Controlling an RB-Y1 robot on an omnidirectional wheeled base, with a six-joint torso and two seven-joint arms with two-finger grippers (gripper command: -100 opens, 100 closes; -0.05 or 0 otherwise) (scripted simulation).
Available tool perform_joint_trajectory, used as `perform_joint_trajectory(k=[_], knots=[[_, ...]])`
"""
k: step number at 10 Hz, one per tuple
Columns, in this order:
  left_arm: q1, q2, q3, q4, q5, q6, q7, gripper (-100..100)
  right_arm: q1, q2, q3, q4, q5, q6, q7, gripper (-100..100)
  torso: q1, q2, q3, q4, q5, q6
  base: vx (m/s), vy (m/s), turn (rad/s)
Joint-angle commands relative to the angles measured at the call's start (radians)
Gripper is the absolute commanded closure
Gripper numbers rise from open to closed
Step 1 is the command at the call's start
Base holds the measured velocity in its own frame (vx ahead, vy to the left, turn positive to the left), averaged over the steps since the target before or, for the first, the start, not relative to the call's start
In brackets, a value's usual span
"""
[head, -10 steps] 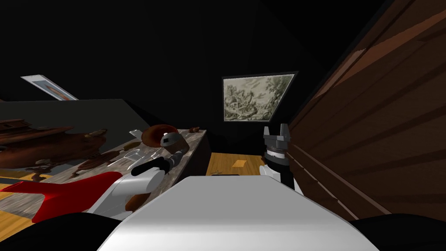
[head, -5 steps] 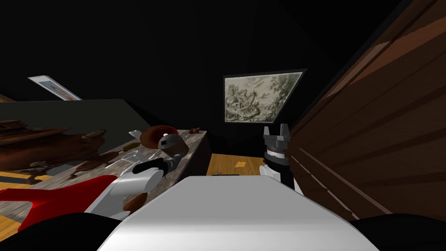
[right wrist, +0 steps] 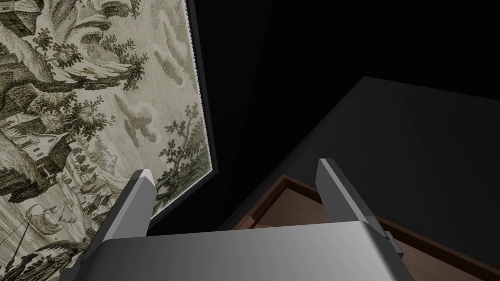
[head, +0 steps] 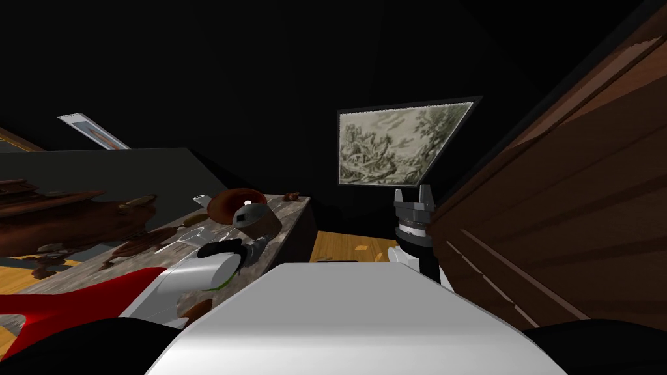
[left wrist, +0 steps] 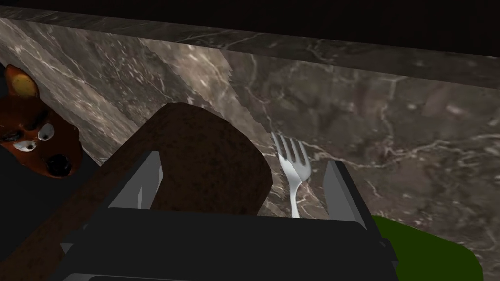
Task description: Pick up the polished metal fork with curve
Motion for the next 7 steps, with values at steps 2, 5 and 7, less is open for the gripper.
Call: perform_joint_trajectory(k=[2, 5, 7], knots=[[0.008, 0.007, 0.019, 0.011, 0.02, 0.075, -0.006, -100, 0.0, 0.0, 0.0, 0.0, 0.0, 0.0, 0.0, 0, 0.0, 0.001, 0.0, 0.0, 0.0, 0.0, 0.079, -0.007, 0.055], [0.011, 0.01, 0.029, 0.018, 0.03, 0.152, -0.008, -100, 0.0, 0.0, 0.0, 0.0, 0.0, 0.0, 0.0, 0, 0.0, 0.0, 0.0, 0.0, 0.0, 0.0, 0.084, 0.001, 0.038], [0.013, 0.014, 0.038, 0.024, 0.039, 0.198, -0.01, -100, 0.0, 0.0, 0.0, 0.0, 0.0, 0.0, 0.0, 0, 0.0, -0.001, -0.001, 0.0, 0.0, 0.0, 0.11, -0.002, 0.048]])
